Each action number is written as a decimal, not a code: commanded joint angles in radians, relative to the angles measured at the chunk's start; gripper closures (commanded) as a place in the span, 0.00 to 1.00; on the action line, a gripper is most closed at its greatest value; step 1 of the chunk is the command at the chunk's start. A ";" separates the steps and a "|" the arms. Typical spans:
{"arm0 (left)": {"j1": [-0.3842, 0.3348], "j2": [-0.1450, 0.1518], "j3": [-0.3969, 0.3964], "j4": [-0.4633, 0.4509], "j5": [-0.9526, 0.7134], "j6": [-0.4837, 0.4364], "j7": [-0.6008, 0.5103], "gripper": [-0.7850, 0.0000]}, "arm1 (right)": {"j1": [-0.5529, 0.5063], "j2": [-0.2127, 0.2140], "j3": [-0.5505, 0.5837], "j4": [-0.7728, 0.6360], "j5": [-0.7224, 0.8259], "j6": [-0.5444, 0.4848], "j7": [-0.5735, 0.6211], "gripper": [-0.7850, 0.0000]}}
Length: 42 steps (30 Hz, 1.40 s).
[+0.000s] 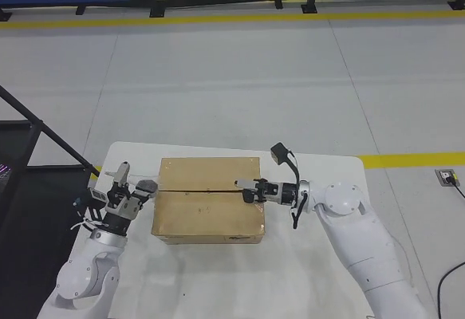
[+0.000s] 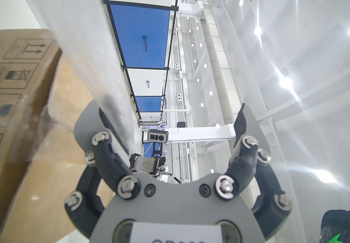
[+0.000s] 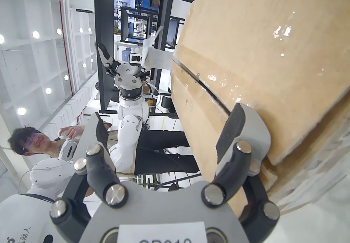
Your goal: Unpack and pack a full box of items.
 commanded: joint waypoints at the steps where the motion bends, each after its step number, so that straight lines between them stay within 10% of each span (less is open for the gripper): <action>1: -0.001 -0.002 0.006 -0.002 0.008 0.001 0.001 0.00 | -0.025 0.007 0.013 -0.035 -0.004 0.010 -0.002 0.00; 42: -0.090 -0.046 0.175 0.001 0.315 0.030 0.017 0.00 | -0.081 0.052 0.001 -0.093 0.030 0.013 -0.018 0.00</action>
